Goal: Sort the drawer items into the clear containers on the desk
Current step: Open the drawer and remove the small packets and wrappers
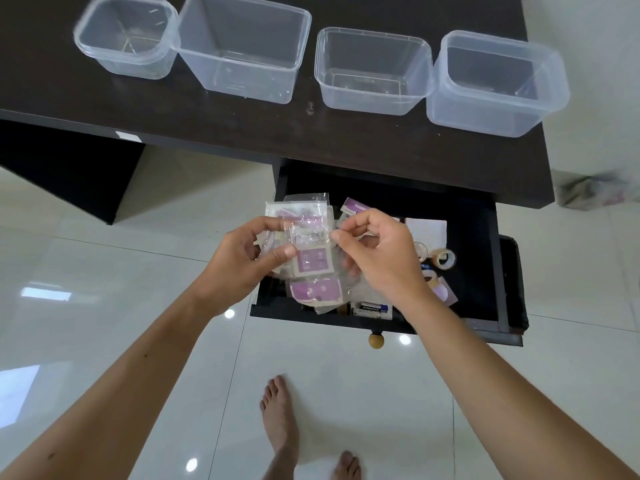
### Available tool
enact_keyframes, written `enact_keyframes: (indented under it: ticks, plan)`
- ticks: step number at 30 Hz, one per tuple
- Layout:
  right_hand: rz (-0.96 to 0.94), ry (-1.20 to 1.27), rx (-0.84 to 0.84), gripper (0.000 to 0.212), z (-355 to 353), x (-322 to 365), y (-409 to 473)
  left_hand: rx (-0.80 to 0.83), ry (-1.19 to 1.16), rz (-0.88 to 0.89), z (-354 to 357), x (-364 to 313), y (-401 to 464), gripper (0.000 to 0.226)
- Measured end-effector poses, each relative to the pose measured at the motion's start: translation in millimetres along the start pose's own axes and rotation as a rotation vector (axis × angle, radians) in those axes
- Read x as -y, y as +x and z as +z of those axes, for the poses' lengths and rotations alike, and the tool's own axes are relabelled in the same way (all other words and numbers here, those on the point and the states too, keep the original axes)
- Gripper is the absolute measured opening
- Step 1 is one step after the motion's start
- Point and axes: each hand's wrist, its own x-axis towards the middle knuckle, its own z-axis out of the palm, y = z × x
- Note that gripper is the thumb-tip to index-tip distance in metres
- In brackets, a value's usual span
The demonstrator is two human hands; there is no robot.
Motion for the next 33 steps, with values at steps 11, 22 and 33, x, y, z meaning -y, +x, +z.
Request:
enact_keyframes:
  ticks: [11,22,33]
  plan:
    - [-0.008,-0.026,-0.047,0.007,6.3,-23.5,14.5,-0.196,0.12,0.093,-10.2,12.9,0.3,0.049]
    - [0.078,-0.52,-0.182,0.045,-19.9,-79.1,73.2,-0.146,-0.028,0.114,-20.7,11.7,-2.4,0.082]
    - [0.105,-0.356,-0.203,0.008,-27.5,-73.2,69.0,-0.132,0.169,0.095,-31.6,6.7,-6.3,0.051]
